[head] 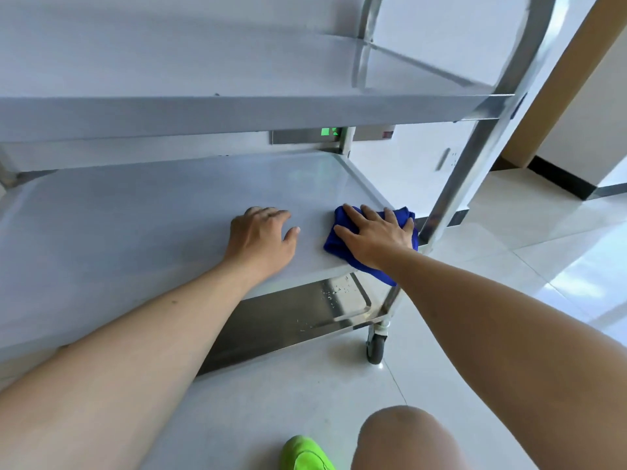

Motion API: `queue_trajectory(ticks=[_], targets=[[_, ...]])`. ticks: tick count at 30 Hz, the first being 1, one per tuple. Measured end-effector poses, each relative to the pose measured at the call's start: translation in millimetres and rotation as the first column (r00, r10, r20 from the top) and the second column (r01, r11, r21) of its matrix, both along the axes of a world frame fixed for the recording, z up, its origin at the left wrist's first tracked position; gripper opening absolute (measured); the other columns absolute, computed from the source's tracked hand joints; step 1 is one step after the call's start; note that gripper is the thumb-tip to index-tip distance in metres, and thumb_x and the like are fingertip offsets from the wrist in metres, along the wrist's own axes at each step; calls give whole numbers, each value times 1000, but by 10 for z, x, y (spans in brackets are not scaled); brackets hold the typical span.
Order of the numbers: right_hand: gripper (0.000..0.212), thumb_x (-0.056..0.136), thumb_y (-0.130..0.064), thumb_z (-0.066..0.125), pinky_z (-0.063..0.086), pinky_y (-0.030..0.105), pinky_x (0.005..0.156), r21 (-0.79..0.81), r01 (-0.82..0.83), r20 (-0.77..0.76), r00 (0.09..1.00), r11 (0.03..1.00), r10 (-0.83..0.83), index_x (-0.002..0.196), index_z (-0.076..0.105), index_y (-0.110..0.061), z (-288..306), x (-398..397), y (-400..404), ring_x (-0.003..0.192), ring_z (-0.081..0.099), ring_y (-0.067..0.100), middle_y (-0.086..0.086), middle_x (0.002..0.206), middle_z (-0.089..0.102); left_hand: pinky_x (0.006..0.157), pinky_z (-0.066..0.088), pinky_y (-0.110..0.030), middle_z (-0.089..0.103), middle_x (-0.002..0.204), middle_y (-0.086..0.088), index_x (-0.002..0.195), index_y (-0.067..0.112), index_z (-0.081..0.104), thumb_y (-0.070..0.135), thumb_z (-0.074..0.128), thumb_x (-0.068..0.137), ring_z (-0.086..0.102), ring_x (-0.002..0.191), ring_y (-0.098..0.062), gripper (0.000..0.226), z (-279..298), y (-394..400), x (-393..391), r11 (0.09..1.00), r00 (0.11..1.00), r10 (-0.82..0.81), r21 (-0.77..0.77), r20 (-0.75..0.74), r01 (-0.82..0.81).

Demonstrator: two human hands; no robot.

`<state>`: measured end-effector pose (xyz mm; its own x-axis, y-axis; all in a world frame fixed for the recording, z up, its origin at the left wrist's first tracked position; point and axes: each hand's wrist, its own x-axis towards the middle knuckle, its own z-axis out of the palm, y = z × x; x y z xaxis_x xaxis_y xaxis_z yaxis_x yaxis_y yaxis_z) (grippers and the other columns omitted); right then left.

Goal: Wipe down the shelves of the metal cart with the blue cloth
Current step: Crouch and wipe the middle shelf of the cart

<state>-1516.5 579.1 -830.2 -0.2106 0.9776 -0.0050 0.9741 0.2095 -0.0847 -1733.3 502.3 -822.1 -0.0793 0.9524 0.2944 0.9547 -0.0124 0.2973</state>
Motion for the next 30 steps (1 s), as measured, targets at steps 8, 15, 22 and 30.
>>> queue_trajectory(ticks=[8,15,22,30], targets=[[64,86,-74,13,14,71,105,31,-23,-8,1000,999,24,145,20,-53,20,-149,555,142,24,37,-8,153,38,95,45,-41,68,119,-1,117,18,67,45,50,93,53,117,-30,40,-73,84,-95,994,994,101,-35,-42,-102],[63,86,-72,11,7,73,107,16,-60,-1,998,998,60,144,23,-50,32,-533,732,140,26,39,-5,150,41,89,44,-39,68,112,-3,107,17,66,47,45,94,53,112,-32,39,63,64,-295,964,968,249,-81,-38,-252],[68,83,-75,7,7,73,107,22,-305,-10,952,952,305,146,16,-51,-4,-1656,322,140,24,40,-7,152,36,90,41,-40,65,122,-5,118,16,63,45,43,96,51,117,-32,43,221,-467,-1018,894,898,430,-95,-97,-438],[71,88,-75,6,2,76,108,29,-588,27,809,808,587,154,6,-48,-76,-3264,-531,147,15,43,-4,163,23,87,46,-42,68,114,-6,123,17,63,45,45,95,55,110,-31,44,223,-1490,-1936,764,764,635,-55,-119,-643]])
